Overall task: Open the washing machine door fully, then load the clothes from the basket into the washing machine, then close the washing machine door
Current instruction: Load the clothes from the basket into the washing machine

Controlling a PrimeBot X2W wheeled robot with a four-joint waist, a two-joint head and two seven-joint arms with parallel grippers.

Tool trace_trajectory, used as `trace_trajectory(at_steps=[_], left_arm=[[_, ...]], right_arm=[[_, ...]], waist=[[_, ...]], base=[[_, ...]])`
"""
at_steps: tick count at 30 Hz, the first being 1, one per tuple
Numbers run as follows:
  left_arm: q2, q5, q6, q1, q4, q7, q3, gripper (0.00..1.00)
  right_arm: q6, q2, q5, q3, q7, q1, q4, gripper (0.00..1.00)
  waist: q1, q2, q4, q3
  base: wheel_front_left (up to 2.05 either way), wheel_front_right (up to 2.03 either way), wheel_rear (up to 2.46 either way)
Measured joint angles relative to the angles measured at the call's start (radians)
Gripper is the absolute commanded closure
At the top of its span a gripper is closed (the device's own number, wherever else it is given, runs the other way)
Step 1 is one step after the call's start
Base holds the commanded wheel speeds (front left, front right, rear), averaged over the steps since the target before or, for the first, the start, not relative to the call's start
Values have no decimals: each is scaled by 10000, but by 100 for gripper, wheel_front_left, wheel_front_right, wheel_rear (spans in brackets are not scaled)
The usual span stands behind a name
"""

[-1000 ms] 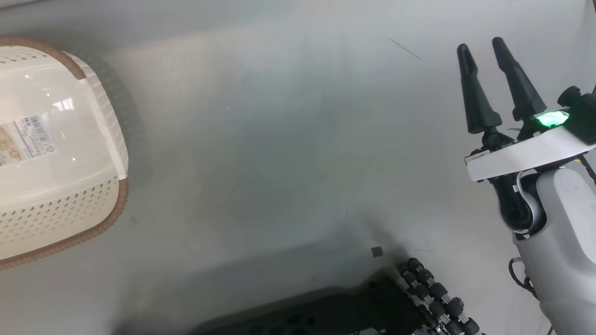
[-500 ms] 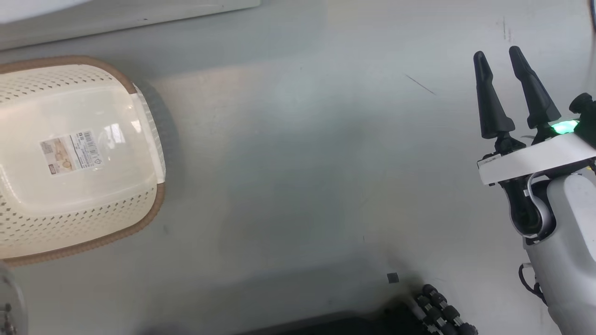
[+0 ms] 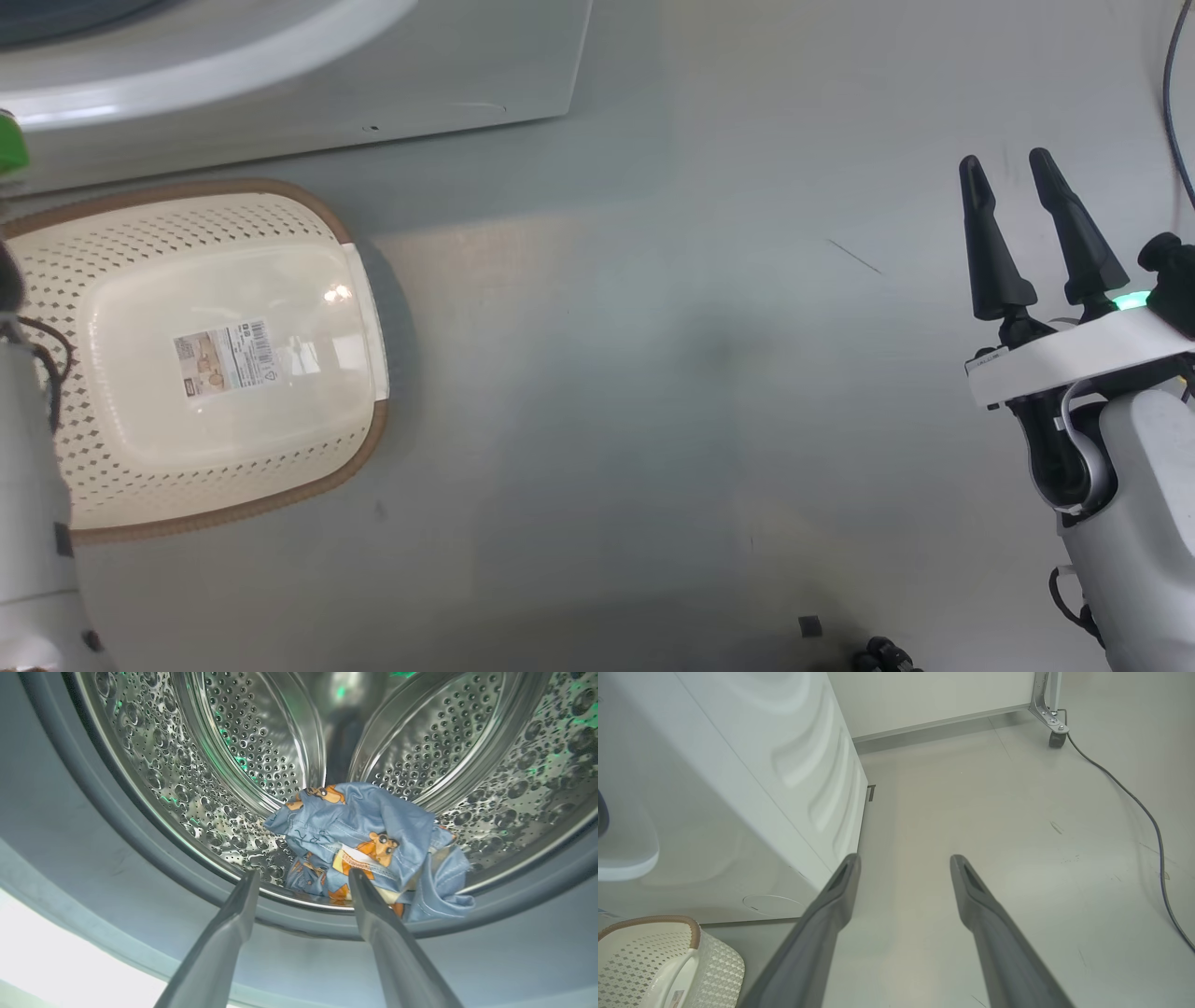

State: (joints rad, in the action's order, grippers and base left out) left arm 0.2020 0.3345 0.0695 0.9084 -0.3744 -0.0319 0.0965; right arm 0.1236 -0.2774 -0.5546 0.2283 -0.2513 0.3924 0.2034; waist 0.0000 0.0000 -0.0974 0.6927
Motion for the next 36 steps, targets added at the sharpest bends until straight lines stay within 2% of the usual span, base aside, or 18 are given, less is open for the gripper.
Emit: trace_trajectory(at_steps=[8, 19, 24, 32, 36], left_arm=[[-476, 96, 157, -1380, -203, -828, -86, 0], [-817, 84, 173, -3487, -234, -1916, -232, 0], [-1264, 69, 245, -4374, -196, -2109, -385, 0], [-1250, -280, 230, -5854, 31, -2163, -368, 0], [-1208, -525, 27, -6612, 278, -2169, -299, 0]], right_arm=[[0, -33, 173, -29, 0, -390, 136, 0], [0, 12, 476, 84, 0, -939, 184, 0], [0, 54, 525, -36, 0, -1348, 339, 0], [0, 307, 621, 17, 2, -1860, 487, 0], [0, 454, 627, 104, 2, -2084, 568, 0]], waist=[[0, 0, 204, -917], [-1, 0, 440, -2256], [-1, 0, 537, -2876], [-1, 0, 683, -3868], [-1, 0, 702, -4317]], base=[[0, 0, 0], [0, 0, 0], [0, 0, 0], [0, 0, 0], [0, 0, 0]])
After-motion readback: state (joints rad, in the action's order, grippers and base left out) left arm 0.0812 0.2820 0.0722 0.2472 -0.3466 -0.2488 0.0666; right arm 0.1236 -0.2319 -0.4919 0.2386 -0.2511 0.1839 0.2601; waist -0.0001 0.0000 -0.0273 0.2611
